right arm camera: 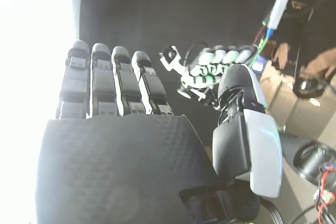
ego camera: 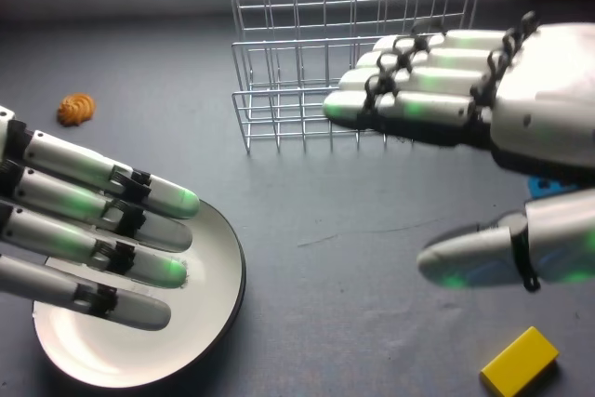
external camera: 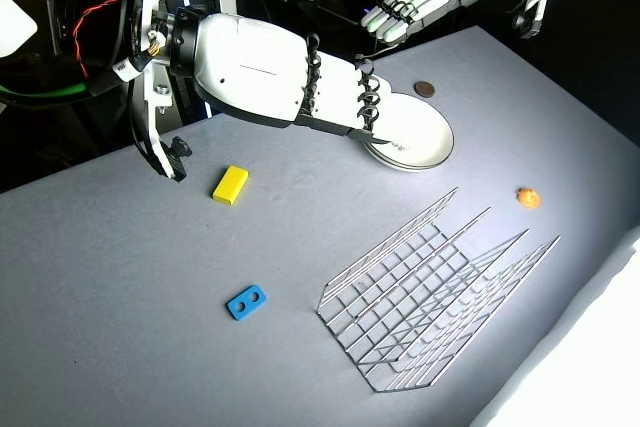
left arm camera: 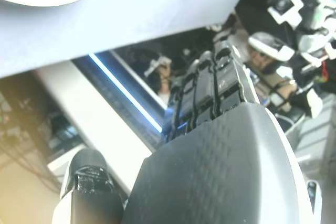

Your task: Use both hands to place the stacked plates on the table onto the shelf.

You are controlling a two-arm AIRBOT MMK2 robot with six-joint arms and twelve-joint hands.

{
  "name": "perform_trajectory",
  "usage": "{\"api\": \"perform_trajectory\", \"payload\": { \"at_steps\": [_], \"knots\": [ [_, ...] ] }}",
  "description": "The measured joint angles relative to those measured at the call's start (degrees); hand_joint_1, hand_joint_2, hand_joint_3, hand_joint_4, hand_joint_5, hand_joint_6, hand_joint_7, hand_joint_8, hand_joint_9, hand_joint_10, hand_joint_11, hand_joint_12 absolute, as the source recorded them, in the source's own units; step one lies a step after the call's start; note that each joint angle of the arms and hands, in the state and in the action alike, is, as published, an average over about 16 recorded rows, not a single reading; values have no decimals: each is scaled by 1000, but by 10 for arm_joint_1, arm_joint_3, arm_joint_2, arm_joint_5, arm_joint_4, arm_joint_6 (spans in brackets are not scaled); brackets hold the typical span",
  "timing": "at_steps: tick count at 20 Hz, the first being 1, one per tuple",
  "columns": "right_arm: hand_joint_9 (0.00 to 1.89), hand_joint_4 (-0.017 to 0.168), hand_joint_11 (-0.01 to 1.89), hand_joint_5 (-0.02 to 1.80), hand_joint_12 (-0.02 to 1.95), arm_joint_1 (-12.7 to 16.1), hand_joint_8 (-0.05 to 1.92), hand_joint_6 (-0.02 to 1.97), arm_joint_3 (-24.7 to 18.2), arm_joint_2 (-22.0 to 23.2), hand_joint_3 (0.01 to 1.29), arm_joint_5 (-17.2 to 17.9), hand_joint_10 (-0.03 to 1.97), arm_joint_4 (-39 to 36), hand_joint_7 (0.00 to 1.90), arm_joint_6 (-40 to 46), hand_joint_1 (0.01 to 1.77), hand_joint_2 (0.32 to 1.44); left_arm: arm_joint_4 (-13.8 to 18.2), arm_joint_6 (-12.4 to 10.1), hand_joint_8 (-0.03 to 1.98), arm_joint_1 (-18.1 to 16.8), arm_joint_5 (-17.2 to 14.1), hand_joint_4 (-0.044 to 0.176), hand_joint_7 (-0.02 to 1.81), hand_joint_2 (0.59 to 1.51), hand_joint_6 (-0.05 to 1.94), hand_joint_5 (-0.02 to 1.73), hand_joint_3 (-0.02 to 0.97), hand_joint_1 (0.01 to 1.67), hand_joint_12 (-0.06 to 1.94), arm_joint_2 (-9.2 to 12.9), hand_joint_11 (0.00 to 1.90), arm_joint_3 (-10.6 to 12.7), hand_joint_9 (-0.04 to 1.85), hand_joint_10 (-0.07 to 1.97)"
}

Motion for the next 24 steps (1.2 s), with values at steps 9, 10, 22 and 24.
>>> {"api": "perform_trajectory", "payload": {
  "at_steps": [9,10,22,24],
  "knots": [
    [21,0,20,21,-10,2,12,19,2,-1,16,2,4,-32,22,27,113,1174,-49,51,-9,129,93,-3,16,1097,-12,20,31,14,-15,-14,15,11,20,7],
    [21,0,20,22,-10,2,12,18,2,-2,16,3,4,-32,23,26,114,1174,-56,57,-8,145,105,-3,17,1098,-12,19,31,14,-15,-17,15,14,20,7],
    [29,1,23,40,-6,1,12,18,2,-4,16,3,4,-32,43,12,120,1174,-102,62,-4,259,213,-3,16,1104,-11,18,27,16,-15,-53,16,69,19,8],
    [29,1,24,42,-2,0,12,19,2,-4,16,3,4,-31,45,9,118,1174,-107,60,-4,270,224,-3,16,1105,-11,19,26,16,-15,-59,16,77,19,8]
  ]
}}
